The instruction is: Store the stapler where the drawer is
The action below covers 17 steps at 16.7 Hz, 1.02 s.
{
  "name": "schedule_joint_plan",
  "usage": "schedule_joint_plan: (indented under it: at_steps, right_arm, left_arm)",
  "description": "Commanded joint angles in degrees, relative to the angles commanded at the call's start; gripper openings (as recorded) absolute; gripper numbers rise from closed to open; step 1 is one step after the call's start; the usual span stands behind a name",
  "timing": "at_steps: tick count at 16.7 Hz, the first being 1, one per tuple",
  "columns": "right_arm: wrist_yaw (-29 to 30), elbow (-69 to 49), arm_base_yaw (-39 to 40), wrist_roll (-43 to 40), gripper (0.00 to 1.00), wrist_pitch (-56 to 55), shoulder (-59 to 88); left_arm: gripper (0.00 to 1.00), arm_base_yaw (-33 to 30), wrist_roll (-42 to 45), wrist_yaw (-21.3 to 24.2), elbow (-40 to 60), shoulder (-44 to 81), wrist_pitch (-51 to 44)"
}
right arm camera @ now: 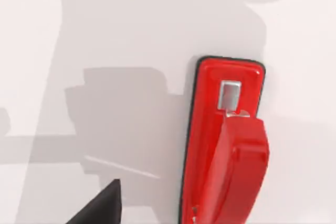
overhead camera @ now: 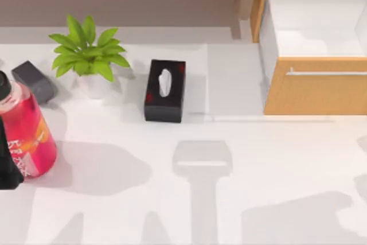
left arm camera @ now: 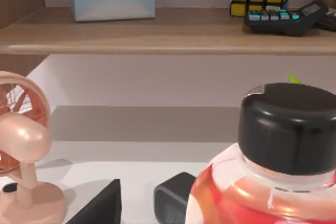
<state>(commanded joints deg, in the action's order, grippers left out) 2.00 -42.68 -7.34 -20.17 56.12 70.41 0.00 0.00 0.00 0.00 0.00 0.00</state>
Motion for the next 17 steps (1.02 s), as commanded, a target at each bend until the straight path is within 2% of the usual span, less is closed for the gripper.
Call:
schedule_joint_plan:
  at_steps: [4, 10, 17]
  right_arm:
    - [-2.1, -0.5, -3.3, 2.5, 1.0, 5.9, 0.9]
    - [-2.0, -0.2, -3.1, 2.5, 1.0, 5.6, 0.8]
    - [-2.1, 7.0, -3.1, 2.8, 1.0, -6.7, 5.9]
  left_arm:
    - [1.0, 0.0, 0.0, 0.0, 0.0, 0.0, 0.0]
    - [1.0, 0.0, 0.0, 0.0, 0.0, 0.0, 0.0]
    - [1.0, 0.0, 0.0, 0.0, 0.0, 0.0, 0.0]
